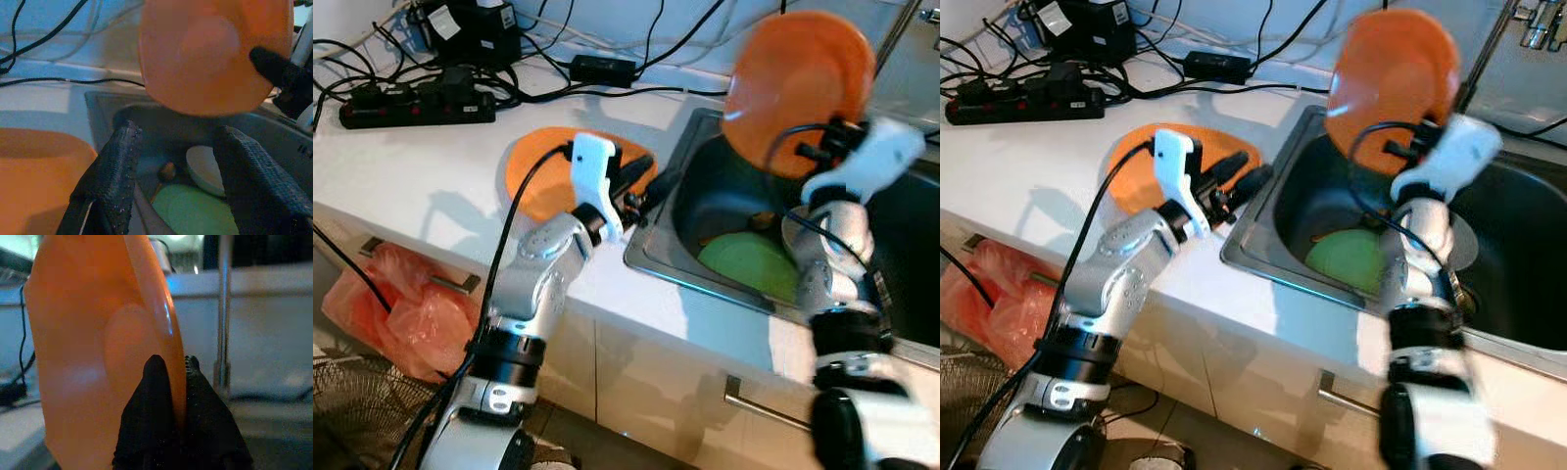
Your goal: Kitchen organization
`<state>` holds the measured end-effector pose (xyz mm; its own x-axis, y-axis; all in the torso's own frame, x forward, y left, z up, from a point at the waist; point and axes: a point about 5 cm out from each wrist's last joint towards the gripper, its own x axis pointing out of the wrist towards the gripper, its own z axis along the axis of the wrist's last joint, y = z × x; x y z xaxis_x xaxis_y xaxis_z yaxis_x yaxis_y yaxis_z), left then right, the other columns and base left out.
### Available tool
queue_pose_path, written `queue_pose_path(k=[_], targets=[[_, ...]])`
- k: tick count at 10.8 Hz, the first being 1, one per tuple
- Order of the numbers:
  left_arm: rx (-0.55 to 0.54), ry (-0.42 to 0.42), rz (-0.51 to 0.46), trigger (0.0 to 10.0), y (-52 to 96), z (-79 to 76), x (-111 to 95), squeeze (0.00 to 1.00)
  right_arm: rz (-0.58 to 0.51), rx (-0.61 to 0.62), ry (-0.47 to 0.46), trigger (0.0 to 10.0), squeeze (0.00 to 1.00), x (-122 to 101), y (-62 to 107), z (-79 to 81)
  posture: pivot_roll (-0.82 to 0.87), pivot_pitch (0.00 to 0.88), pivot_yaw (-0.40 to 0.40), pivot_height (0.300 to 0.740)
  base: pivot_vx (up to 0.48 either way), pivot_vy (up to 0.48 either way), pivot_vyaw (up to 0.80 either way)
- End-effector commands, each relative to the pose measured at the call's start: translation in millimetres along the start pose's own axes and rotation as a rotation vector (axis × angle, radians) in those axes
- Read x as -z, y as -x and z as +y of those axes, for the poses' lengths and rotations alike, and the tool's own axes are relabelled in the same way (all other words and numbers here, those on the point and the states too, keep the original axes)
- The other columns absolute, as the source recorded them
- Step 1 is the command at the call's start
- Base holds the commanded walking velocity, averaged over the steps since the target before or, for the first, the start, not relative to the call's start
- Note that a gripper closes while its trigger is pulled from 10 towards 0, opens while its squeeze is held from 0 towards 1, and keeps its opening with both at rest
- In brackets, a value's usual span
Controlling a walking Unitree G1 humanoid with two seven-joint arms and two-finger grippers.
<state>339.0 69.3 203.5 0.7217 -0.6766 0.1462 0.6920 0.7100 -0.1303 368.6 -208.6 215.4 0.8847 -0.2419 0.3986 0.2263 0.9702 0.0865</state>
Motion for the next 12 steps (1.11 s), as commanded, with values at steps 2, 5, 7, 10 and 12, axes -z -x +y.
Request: queue_pose_path(k=[2, 5, 7, 10, 12], targets=[[0.041, -0.019, 0.012, 10.0, 0.4, -6.6, -1, 0.00, -0.028, -0.040, 0.114, 10.0, 0.00, 0, 0.1, 0.3, 0.23, 0.068, -0.033, 0.740, 0.000, 0.000, 0.00], [0.076, -0.022, 0.033, 10.0, 2.5, -11.1, 2, 0.00, 0.018, -0.115, 0.322, 10.0, 0.00, 13, 2.2, 1.2, 0.23, 0.066, -0.031, 0.740, 0.000, 0.000, 0.00], [0.101, -0.026, 0.054, 10.0, 5.5, -14.5, 5, 0.00, 0.058, -0.187, 0.491, 10.0, 0.00, 23, 3.6, 0.6, 0.23, 0.061, -0.032, 0.740, 0.000, 0.000, 0.00], [0.113, -0.034, 0.068, 10.0, 7.0, -16.6, 7, 0.00, 0.097, -0.260, 0.631, 10.0, 0.00, 33, 6.6, 2.0, 0.24, 0.058, -0.034, 0.740, 0.000, 0.000, 0.00], [0.124, -0.035, 0.075, 10.0, 8.3, -17.9, 9, 0.00, 0.126, -0.326, 0.705, 10.0, 0.00, 40, 9.1, 6.1, 0.24, 0.056, -0.035, 0.740, 0.000, 0.000, 0.00]])
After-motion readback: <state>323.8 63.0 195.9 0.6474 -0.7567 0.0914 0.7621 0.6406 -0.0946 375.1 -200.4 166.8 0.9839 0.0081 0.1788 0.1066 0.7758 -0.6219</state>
